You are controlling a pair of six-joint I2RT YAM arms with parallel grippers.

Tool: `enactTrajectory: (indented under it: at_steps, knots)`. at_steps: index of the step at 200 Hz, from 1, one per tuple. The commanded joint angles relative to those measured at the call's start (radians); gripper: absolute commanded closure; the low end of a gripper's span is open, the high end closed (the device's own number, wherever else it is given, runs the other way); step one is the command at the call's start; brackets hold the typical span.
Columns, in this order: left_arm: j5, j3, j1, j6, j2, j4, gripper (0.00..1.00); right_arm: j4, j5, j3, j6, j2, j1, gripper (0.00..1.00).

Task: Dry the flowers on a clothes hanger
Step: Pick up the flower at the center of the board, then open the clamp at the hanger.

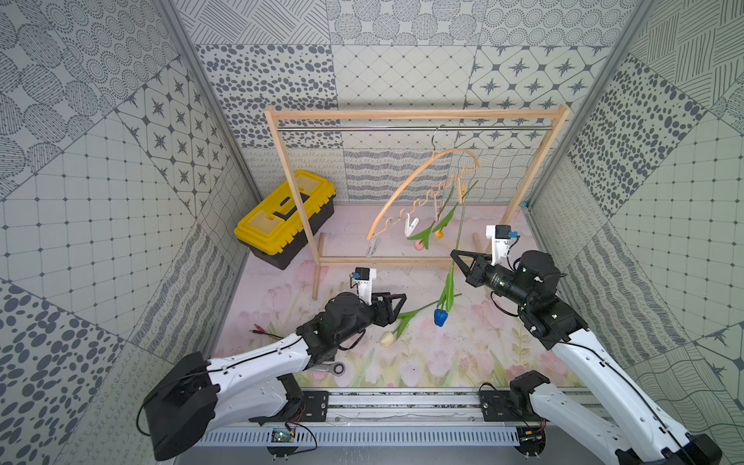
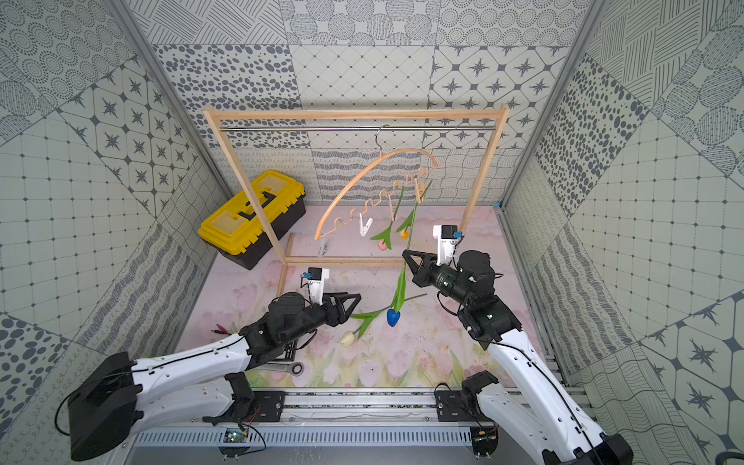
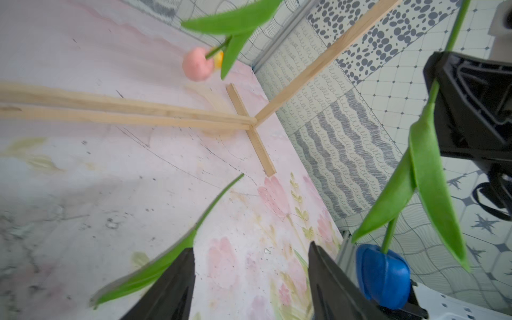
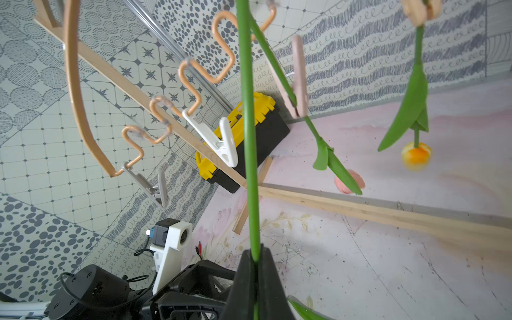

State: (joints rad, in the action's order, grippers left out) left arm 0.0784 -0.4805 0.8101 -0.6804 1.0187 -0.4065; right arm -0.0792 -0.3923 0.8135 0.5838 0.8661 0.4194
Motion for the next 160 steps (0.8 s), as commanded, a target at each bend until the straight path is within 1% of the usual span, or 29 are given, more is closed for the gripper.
enactTrajectory:
  at_steps: [1,14,25,44,54,69,74,82,87,94,111,122,134,146,151,160]
  knots:
    - [0.231,-0.1,-0.144,0.246,-0.158,0.363,0.24,0.093,-0.043,0.056,-0.059,0.038,0.03,1.0]
    - [0.184,-0.174,-0.231,0.252,-0.162,0.473,0.23,0.096,-0.044,0.084,-0.076,0.071,0.053,1.0]
    - [0.17,-0.222,-0.272,0.257,-0.159,0.543,0.22,0.087,-0.032,0.112,-0.089,0.1,0.066,1.0]
    - [0.132,-0.269,-0.314,0.289,-0.154,0.564,0.21,0.085,-0.029,0.143,-0.097,0.143,0.068,1.0]
    - [0.079,-0.289,-0.337,0.305,-0.147,0.538,0.2,0.081,-0.029,0.161,-0.102,0.166,0.068,1.0]
    - [-0.096,-0.341,-0.389,0.334,-0.103,0.485,0.18,0.069,-0.036,0.193,-0.109,0.207,0.068,1.0]
    - [-0.176,-0.358,-0.411,0.34,-0.078,0.454,0.17,0.065,-0.039,0.203,-0.111,0.22,0.068,1.0]
    - [-0.344,-0.375,-0.453,0.346,-0.039,0.38,0.17,0.06,-0.044,0.22,-0.114,0.239,0.067,1.0]
    - [-0.427,-0.387,-0.479,0.343,-0.009,0.337,0.16,0.054,-0.049,0.23,-0.116,0.251,0.068,1.0]
    - [-0.526,-0.409,-0.516,0.322,0.033,0.279,0.16,0.05,-0.054,0.244,-0.118,0.265,0.068,1.0]
    - [-0.722,-0.463,-0.612,0.238,0.149,0.116,0.16,0.025,-0.061,0.28,-0.124,0.294,0.065,1.0]
    - [-0.842,-0.503,-0.648,0.178,0.226,0.016,0.18,0.007,-0.071,0.301,-0.13,0.313,0.06,1.0]
    - [-0.967,-0.563,-0.65,0.142,0.305,-0.058,0.21,0.0,-0.081,0.309,-0.131,0.327,0.049,1.0]
    - [-1.074,-0.626,-0.618,0.136,0.378,-0.084,0.22,-0.01,-0.087,0.316,-0.132,0.341,0.04,1.0]
    - [-1.096,-0.651,-0.599,0.164,0.398,-0.052,0.23,-0.012,-0.088,0.317,-0.135,0.346,0.036,1.0]
    - [-1.102,-0.701,-0.556,0.286,0.425,0.084,0.23,-0.014,-0.088,0.319,-0.138,0.353,0.032,1.0]
